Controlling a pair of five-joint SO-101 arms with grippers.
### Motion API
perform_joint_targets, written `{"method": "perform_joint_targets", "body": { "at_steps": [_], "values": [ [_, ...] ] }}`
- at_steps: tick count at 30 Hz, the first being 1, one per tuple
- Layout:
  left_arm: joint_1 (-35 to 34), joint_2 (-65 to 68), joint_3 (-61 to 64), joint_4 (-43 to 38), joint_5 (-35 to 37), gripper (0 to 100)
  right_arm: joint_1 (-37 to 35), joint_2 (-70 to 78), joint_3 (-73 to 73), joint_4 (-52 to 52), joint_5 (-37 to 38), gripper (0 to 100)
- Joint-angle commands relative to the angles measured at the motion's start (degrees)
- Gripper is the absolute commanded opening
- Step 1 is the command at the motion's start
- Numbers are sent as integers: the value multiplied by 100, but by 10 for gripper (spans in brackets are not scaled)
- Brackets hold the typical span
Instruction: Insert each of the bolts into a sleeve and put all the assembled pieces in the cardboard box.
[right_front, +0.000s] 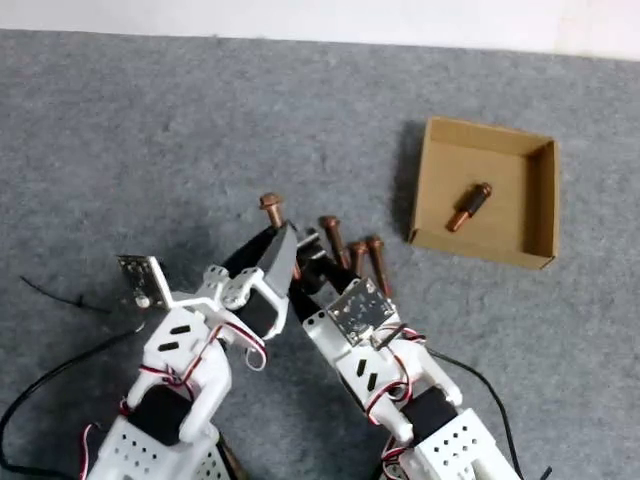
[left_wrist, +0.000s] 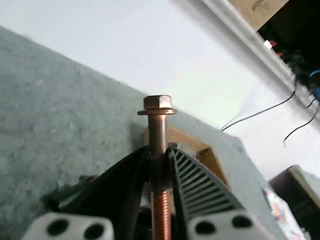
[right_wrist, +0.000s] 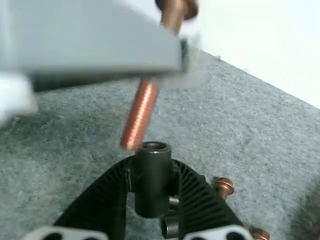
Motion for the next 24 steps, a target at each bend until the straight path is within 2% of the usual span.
{"method": "perform_joint_targets", "body": {
  "at_steps": [1, 4, 9, 15, 21, 24],
  "values": [
    [-224, -92, 136, -167, 185, 4, -57, -127, 875, 13, 62, 5],
    [-418, -92, 180, -185, 677, 4, -66, -127, 875, 13, 62, 5],
    [-716, -66, 295, -818, 765, 4, -66, -127, 875, 13, 62, 5],
    [-752, -84, 295, -290, 765, 4, 48, -127, 875, 13, 62, 5],
    [-778, -84, 295, -273, 747, 4, 523, -127, 875, 4, 62, 5],
    [-1068, -66, 295, -246, 738, 5, 567, -127, 875, 4, 62, 5]
  ]
}}
